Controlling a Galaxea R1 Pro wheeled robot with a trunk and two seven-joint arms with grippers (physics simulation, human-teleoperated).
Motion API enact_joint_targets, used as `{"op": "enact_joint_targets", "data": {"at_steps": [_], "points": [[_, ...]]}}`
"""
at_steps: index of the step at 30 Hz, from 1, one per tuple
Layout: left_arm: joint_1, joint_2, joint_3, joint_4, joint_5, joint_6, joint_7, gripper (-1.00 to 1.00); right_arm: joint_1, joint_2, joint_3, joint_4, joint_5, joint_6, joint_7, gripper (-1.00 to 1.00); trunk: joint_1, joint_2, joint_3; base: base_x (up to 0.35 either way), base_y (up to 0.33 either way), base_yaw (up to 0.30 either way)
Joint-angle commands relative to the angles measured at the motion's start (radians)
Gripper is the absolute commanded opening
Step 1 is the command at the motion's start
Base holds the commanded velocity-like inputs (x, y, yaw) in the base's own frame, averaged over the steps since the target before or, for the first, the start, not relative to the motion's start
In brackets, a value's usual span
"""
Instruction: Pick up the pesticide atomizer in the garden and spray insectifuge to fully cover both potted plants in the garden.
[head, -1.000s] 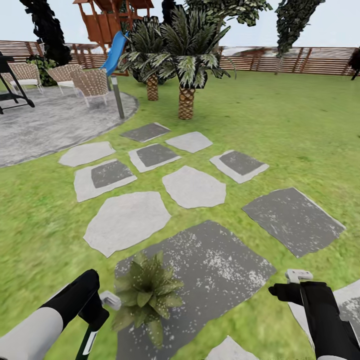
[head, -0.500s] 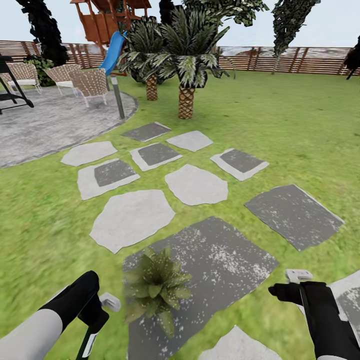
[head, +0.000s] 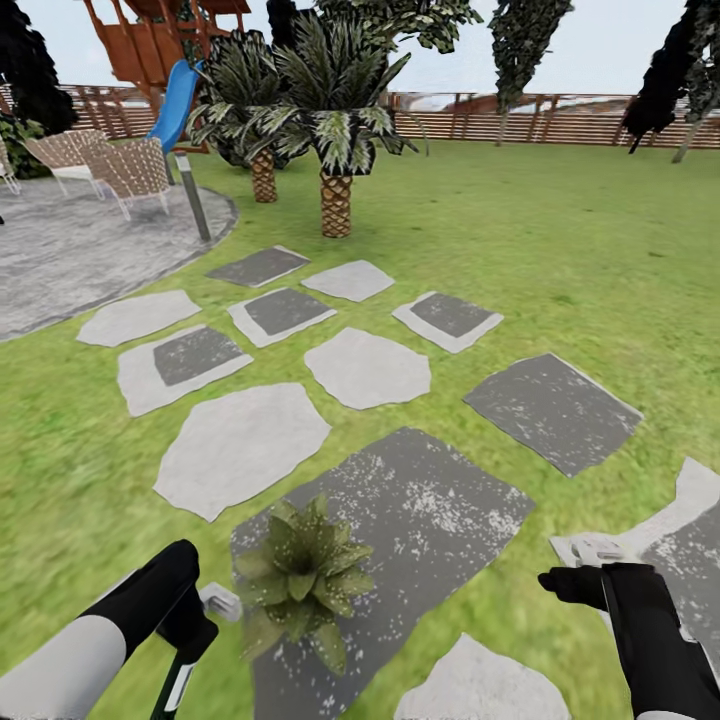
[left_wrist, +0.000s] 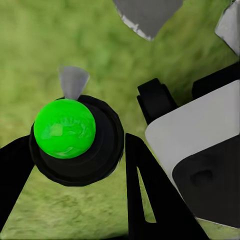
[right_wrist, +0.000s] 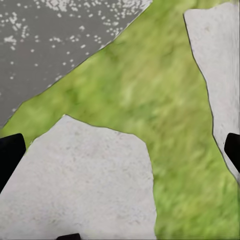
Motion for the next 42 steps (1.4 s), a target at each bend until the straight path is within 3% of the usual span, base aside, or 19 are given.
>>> {"op": "enact_joint_targets", "data": {"at_steps": [1,5,12,26,42], "points": [[-0.003,0.001,-0.004,-0.003,-0.01,0.002,-0.011,-1.0,-0.001,0.001,-0.001,-0.001,0.011,0.002,0.01,1.0,0.0,0.0,-0.001,0.0,0.0,-0.272],[-0.008,0.001,-0.004,-0.003,-0.01,0.002,-0.012,-1.0,-0.001,0.002,-0.001,-0.001,0.011,0.002,0.01,1.0,0.0,0.0,-0.001,0.0,0.0,-0.166],[-0.076,-0.005,-0.004,-0.003,-0.01,0.003,-0.014,-1.0,-0.001,0.004,-0.001,-0.001,0.011,0.002,0.01,1.0,0.0,0.0,-0.001,0.0,0.0,-0.007],[-0.044,-0.005,-0.004,-0.003,-0.01,0.0,-0.013,-1.0,-0.001,0.004,-0.001,-0.001,0.011,0.002,0.01,1.0,0.0,0.0,-0.001,0.0,0.006,0.0],[-0.041,-0.005,0.0,-0.003,-0.01,0.0,-0.007,-1.0,-0.001,0.004,-0.001,-0.001,0.011,0.002,0.01,1.0,0.0,0.0,-0.001,-0.068,0.26,-0.187]]}}
